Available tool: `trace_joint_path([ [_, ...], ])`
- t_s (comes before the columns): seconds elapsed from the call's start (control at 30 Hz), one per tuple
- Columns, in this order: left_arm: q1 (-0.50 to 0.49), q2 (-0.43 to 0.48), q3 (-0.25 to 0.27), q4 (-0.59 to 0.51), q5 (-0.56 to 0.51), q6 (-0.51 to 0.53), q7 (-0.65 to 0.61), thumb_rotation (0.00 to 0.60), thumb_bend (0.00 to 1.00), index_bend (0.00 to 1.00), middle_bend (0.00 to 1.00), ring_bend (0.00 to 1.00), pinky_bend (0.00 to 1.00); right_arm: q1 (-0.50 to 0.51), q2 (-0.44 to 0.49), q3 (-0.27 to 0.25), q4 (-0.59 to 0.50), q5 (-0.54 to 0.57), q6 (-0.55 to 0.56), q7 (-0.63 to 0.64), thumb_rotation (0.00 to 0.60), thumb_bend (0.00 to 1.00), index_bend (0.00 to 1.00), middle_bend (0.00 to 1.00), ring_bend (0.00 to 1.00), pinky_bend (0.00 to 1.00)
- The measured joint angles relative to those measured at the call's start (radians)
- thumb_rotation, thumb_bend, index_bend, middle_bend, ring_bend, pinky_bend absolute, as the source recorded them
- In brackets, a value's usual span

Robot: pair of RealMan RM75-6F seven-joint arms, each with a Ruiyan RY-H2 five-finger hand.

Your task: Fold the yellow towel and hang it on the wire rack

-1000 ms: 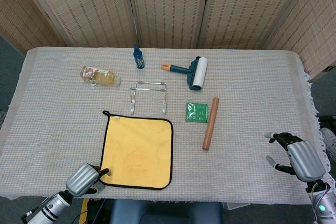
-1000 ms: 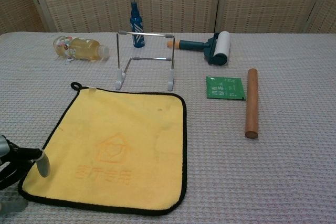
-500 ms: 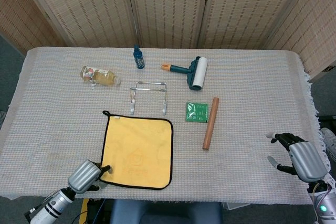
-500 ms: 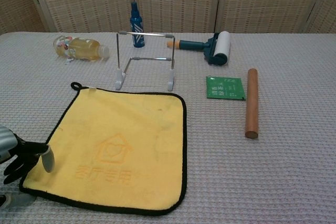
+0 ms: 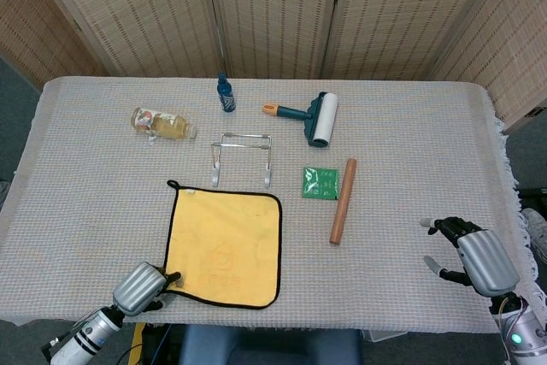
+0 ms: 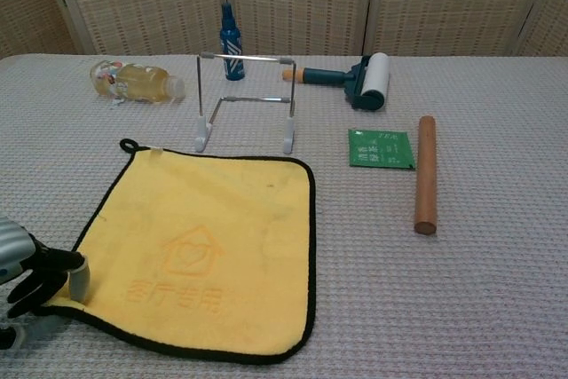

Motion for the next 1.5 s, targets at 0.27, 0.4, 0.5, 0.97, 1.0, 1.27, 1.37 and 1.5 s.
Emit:
trace_joint_path([
  [0.27, -0.006, 0.013, 0.007, -0.021, -0.006, -0.011, 0.016, 0.600, 0.52, 0.54, 0.87, 0.78, 0.88, 0.043, -0.027, -0.009, -0.022, -0.051, -0.045, -0.010, 0.600, 0.27, 0.30, 0.43, 0.38, 0.45],
  [0.4, -0.004, 0.019, 0.004, -0.031, -0.013, 0.000, 0.016, 0.600, 0.52, 0.55, 0.87, 0.78, 0.88, 0.078, -0.053, -0.014, -0.036, -0.087, -0.086, -0.018, 0.600, 0.32, 0.30, 0.46, 0.45, 0.52],
  [0.5, -0.002, 0.021, 0.005, -0.037, -0.013, 0.005, 0.021, 0.600, 0.52, 0.55, 0.87, 0.78, 0.89, 0.114, -0.084, -0.021, -0.048, -0.121, -0.130, -0.024, 0.600, 0.33, 0.30, 0.52, 0.56, 0.66],
  [0.97, 0.006, 0.017, 0.011, -0.049, -0.017, 0.015, 0.026, 0.600, 0.52, 0.55, 0.87, 0.78, 0.89, 0.316, -0.348, -0.022, -0.038, -0.191, -0.405, -0.136, 0.600, 0.18, 0.38, 0.87, 0.96, 1.00],
  [1.0, 0.006, 0.017, 0.011, -0.049, -0.017, 0.016, 0.026, 0.600, 0.51, 0.55, 0.87, 0.78, 0.89, 0.325, -0.368, -0.021, -0.030, -0.189, -0.418, -0.145, 0.600, 0.18, 0.40, 0.88, 0.96, 1.00],
  [1.27, 0.008, 0.016, 0.013, -0.051, -0.020, 0.015, 0.028, 0.600, 0.51, 0.55, 0.87, 0.78, 0.89, 0.396, -0.507, -0.013, 0.062, -0.130, -0.513, -0.198, 0.600, 0.18, 0.43, 0.89, 0.97, 1.00],
  [1.37, 0.008, 0.017, 0.013, -0.054, -0.020, 0.015, 0.030, 0.600, 0.51, 0.54, 0.87, 0.78, 0.89, 0.414, -0.539, -0.013, 0.083, -0.112, -0.537, -0.216, 0.600, 0.19, 0.43, 0.89, 0.97, 1.00],
  [1.5, 0.008, 0.022, 0.015, -0.058, -0.018, 0.016, 0.031, 0.600, 0.51, 0.54, 0.87, 0.78, 0.89, 0.433, -0.578, -0.015, 0.113, -0.088, -0.563, -0.237, 0.600, 0.21, 0.44, 0.89, 0.97, 1.00],
])
